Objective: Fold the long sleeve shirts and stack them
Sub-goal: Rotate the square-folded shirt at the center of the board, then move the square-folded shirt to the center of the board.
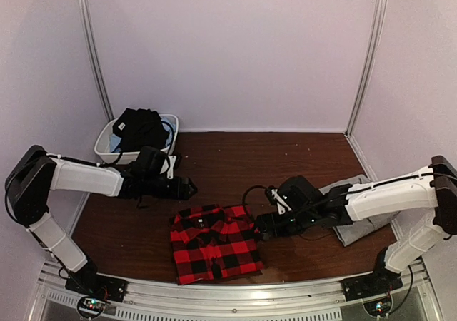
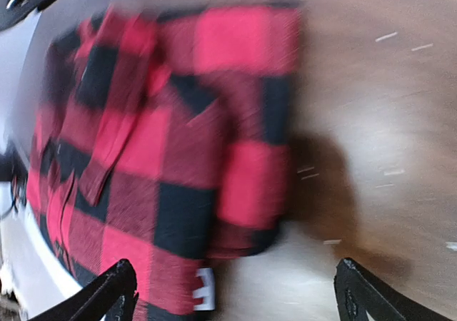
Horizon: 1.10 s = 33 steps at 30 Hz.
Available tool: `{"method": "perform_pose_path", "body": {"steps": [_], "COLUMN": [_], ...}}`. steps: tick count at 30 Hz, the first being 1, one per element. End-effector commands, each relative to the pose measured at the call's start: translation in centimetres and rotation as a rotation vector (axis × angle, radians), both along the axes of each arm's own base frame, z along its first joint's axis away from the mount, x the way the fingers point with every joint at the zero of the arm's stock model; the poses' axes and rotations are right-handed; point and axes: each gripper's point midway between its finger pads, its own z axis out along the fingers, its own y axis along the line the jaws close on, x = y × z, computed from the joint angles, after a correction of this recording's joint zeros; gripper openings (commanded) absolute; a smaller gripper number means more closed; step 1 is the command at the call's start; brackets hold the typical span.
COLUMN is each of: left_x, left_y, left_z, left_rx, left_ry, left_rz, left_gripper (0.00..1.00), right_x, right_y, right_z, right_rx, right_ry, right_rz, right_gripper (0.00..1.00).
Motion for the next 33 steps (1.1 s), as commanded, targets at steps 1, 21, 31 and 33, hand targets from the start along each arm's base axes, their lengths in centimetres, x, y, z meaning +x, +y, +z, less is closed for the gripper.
{"method": "perform_pose_path", "body": {"steps": [1, 21, 31, 33], "left_x": [2.0, -2.2, -5.9, -6.6], "left_y": [-1.2, 0.9, 3.2, 3.6], "left_z": [3.6, 4.4, 2.1, 1.9], "left_rx": [0.018, -0.042, -0.046, -0.05], "left_ry": [-0.127, -0.101, -0.001, 0.006], "left_rz": [-0.091, -0.082, -0.05, -0.042], "left_gripper": [0.8, 0.9, 0.91, 0.91], "right_x": [4.0, 7.7, 8.4, 9.1], "right_y": [-7.1, -22.2, -16.4, -14.5], "right_z": [1.7, -3.3, -4.8, -4.1], "right_rx": [-0.162, -0.281, -0.066, -0.008], "right_ry": [-0.092, 0.049, 0.094, 0.075], "right_rz": [-0.222, -0.625, -0.564, -0.554], "right_gripper": [0.99, 0.99, 0.96, 0.96]}}
